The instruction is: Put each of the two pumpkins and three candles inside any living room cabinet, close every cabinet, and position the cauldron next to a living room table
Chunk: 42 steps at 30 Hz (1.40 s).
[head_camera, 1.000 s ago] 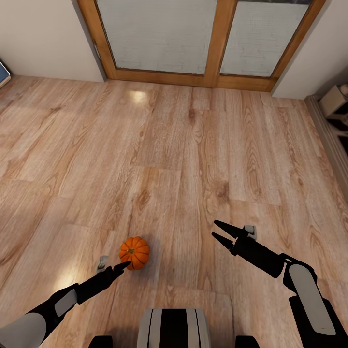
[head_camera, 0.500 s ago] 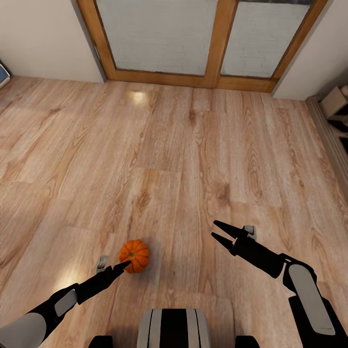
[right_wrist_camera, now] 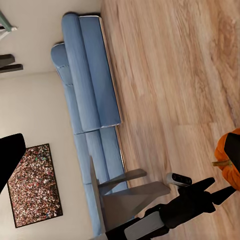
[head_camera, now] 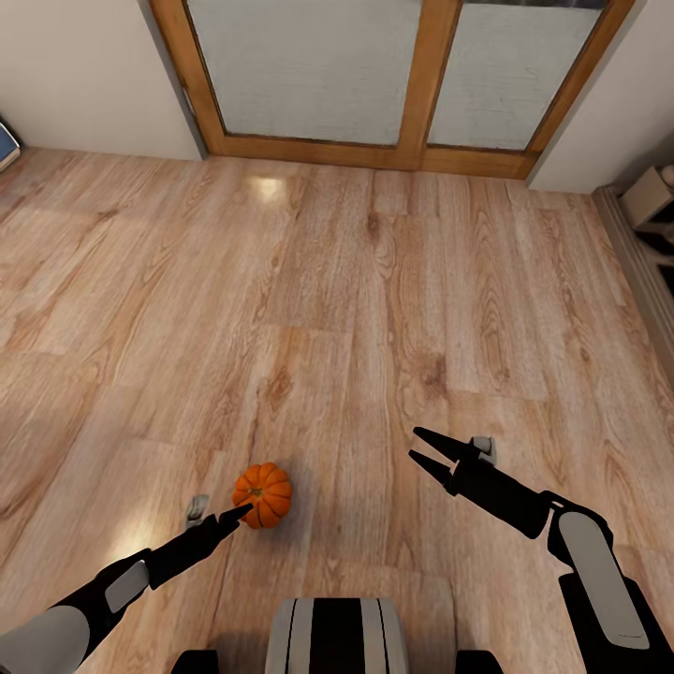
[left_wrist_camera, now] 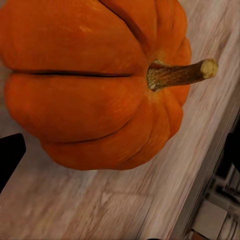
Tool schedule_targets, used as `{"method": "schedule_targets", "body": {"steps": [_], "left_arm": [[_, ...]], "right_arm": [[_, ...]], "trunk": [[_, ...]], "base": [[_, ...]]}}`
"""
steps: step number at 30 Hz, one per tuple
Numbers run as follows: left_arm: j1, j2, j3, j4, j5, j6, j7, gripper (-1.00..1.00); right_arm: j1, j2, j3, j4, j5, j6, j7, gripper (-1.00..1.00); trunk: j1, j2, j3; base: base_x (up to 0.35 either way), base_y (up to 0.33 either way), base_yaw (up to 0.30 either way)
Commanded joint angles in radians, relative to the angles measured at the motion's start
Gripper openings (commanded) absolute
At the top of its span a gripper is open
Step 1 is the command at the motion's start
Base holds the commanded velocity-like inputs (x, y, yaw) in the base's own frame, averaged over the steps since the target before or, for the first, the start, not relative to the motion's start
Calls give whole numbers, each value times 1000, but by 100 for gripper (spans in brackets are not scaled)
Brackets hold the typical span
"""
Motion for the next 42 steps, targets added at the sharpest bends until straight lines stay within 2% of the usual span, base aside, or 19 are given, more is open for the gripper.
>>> {"method": "schedule_targets", "body": {"steps": [1, 16, 25, 42], "left_arm": [[0, 1, -5, 0, 12, 10, -1, 100], [0, 1, -1, 9, 18, 9, 4, 100], [0, 0, 1, 9, 19, 4, 77, 100], [0, 0, 1, 8, 20, -22, 91, 100]], "right_arm": [[-1, 0, -1, 0, 10, 4, 10, 100], [-1, 1, 3, 0, 10, 4, 10, 100], [-1, 0, 3, 0, 11, 4, 10, 100], [-1, 0, 3, 0, 11, 4, 10, 100]], "trunk": [[0, 0, -1], [0, 0, -1], [0, 0, -1], [0, 0, -1]], "base": [[0, 0, 0], [0, 0, 0], [0, 0, 0], [5, -2, 0]]}}
